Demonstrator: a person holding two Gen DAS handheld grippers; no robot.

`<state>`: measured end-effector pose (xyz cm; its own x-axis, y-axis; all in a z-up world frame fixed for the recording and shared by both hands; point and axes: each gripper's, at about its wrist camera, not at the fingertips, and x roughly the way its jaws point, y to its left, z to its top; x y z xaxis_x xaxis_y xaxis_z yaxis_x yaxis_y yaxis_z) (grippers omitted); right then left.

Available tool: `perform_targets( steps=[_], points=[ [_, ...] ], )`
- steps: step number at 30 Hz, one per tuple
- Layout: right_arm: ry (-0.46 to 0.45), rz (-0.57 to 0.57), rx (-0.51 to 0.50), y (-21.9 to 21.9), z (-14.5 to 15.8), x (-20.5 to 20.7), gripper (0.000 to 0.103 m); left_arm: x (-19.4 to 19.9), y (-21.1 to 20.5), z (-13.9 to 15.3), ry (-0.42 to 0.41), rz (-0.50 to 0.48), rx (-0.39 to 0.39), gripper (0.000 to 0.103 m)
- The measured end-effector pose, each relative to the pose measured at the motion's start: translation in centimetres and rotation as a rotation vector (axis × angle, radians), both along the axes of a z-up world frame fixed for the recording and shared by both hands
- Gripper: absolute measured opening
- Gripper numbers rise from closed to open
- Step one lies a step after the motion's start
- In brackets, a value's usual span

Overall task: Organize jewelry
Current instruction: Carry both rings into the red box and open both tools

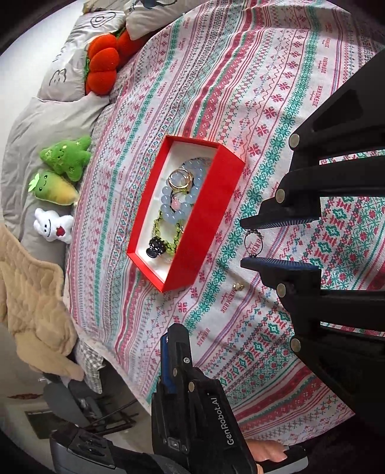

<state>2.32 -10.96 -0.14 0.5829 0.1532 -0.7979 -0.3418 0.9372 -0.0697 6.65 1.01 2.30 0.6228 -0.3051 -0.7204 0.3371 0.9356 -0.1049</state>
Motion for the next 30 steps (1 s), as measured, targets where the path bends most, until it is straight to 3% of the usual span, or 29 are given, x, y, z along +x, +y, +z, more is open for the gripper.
perform_targets(
  steps=[10,30],
  points=[
    [-0.042,-0.107,0.108,-2.4,2.8,2.5,0.021,2.6,-2.9,0.8,-0.024,-0.016,0.002,0.011],
    [0.046,-0.276,0.202,-7.3,0.8,8.3,0.021,6.7,-7.5,-2.8,0.058,0.025,0.009,0.012]
  ],
)
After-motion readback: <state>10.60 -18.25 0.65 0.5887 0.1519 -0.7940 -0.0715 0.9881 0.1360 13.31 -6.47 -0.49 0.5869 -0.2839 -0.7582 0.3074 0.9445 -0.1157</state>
